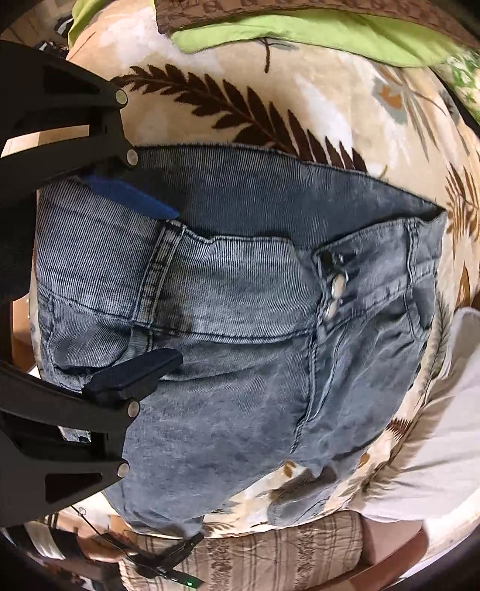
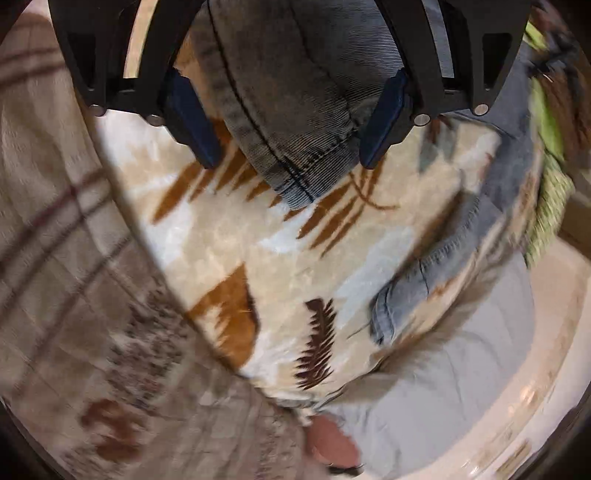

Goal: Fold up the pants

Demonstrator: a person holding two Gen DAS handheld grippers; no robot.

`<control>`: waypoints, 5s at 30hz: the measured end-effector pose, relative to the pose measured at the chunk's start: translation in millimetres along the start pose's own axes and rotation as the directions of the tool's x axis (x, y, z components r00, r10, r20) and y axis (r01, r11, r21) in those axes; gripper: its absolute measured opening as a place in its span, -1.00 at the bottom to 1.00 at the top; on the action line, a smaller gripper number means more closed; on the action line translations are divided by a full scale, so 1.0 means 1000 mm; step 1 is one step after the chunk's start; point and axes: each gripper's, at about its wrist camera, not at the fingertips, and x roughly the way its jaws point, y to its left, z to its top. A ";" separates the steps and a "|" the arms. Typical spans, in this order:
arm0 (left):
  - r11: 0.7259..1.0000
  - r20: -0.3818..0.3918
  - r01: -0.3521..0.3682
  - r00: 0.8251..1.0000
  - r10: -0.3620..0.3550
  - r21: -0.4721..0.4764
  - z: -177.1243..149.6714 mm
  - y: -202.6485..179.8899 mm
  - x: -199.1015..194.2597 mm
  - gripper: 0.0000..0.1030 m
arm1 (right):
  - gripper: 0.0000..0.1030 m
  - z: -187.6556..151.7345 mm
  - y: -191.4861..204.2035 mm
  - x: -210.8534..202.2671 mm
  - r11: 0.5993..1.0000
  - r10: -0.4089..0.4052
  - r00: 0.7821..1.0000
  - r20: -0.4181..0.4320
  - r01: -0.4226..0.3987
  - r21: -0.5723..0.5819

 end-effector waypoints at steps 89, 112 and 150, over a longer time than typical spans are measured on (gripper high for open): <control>0.973 0.063 0.028 0.998 -0.014 -0.230 0.141 0.051 -0.009 0.21 | 0.36 0.110 0.009 -0.005 0.950 0.232 0.955 0.187 -0.264 0.165; 0.982 0.026 -0.130 0.990 0.135 -0.135 0.193 0.011 0.064 0.21 | -0.66 0.207 0.095 0.145 0.987 -0.102 0.994 0.041 0.106 -0.123; 0.996 -0.078 0.072 0.994 -0.076 -0.058 0.252 0.031 0.073 0.43 | 0.47 0.229 0.097 0.163 0.992 0.115 0.992 -0.043 -0.118 -0.054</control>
